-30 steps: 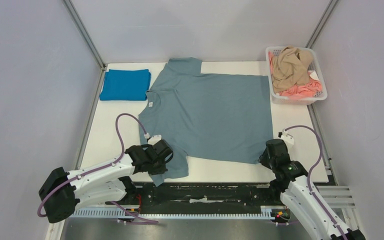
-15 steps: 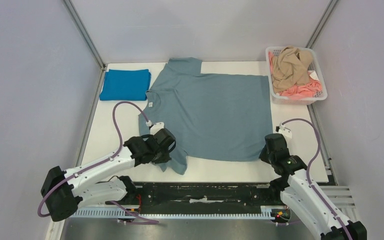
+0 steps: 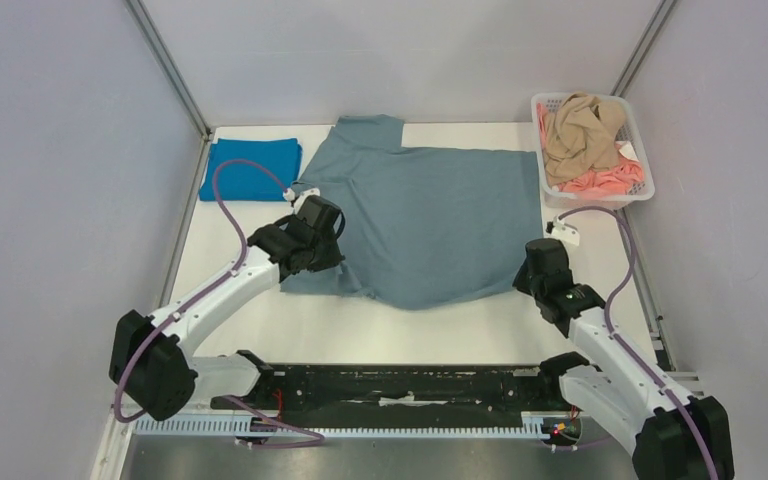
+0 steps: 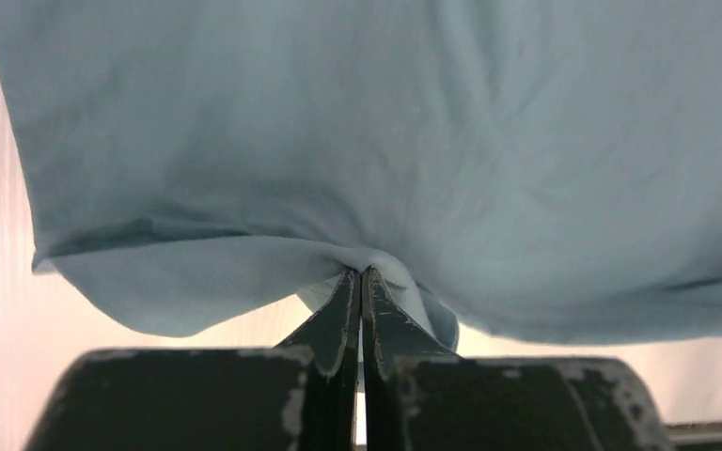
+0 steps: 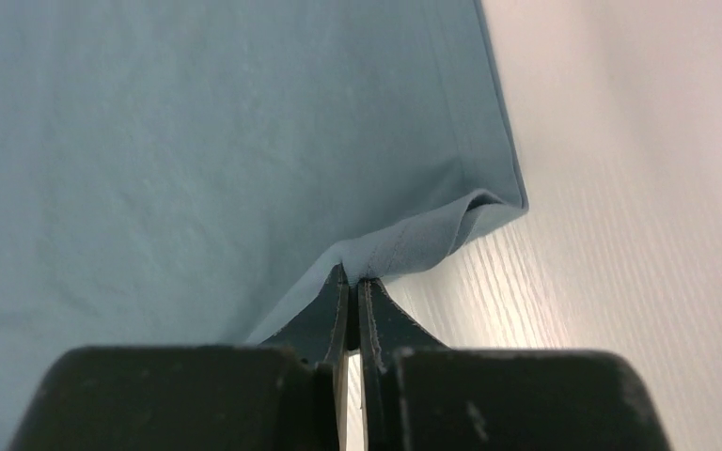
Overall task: Fold and stack the t-shirts
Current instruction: Fold the flattened tshirt in 1/3 of the way
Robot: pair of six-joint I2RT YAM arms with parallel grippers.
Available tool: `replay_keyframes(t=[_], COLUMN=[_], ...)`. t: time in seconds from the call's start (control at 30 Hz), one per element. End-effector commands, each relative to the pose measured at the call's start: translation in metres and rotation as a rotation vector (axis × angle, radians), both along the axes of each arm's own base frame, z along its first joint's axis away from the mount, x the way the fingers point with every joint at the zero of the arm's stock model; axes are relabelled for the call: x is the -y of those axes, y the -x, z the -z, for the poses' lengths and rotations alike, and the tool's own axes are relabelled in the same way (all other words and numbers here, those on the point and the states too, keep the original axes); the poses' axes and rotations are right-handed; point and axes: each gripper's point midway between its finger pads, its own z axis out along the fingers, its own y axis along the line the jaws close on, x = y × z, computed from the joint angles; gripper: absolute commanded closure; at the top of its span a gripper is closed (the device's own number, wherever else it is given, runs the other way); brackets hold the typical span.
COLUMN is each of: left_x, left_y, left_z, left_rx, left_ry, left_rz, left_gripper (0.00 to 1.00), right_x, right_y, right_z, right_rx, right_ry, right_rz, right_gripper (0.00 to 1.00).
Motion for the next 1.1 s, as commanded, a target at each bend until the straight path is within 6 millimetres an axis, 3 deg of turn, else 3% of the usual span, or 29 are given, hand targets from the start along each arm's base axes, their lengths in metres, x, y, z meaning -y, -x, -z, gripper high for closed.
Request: replay_keyframes(t=[0.0, 0.37, 0.7, 0.87, 0.93, 0.97, 1.0, 1.03, 1.07], left_x=[-0.001, 0.004, -0.01, -0.009, -0.015, -0.017, -0.02, -0.026, -0.034], left_y=[-0.047, -0.122, -0.151, -0.184, -0.202, -0.213, -0.223, -0.23, -0.238], left_z=[-0.026, -0.026, -0.021, -0.015, -0.007, -0.004, -0.004, -0.006, -0.012], left_rx=[0.104, 0.164, 0.183, 0.215, 0.206, 0.191, 0.178, 0.159, 0.154], left_ry=[0.006, -0.03, -0.063, -0.066, -0.09, -0.093, -0.106, -0.126, -0.154], left_rz=[-0.037, -0.045, -0.075, -0.037, -0.051, -0.054, -0.056, -0.064, -0.089], left_gripper=[0.98, 0.98, 0.98, 0.96, 0.71, 0.47, 0.31, 0.23, 0.22], right_x=[0.008, 0.03, 0.04, 0.049, 0.055, 0.056, 0.056, 0.056, 0.055], right_y=[-0.041, -0.075, -0.086, -0.104, -0.114, -0.119, -0.124, -0.126, -0.127], right_z=[-0.044, -0.048, -0.028, -0.026, -0.03, -0.032, -0.036, -0.037, -0.04], right_rx=[0.157, 0.212, 0.169, 0.194, 0.204, 0.2, 0.199, 0.181, 0.171], right_ry=[0.029, 0.085, 0.114, 0.136, 0.161, 0.17, 0.176, 0.181, 0.181], right_rz=[0.064, 0.154, 0.186, 0.232, 0.257, 0.256, 0.257, 0.254, 0.248], right_gripper=[1.0, 1.0, 0.98, 0.94, 0.93, 0.91, 0.86, 0.7, 0.49])
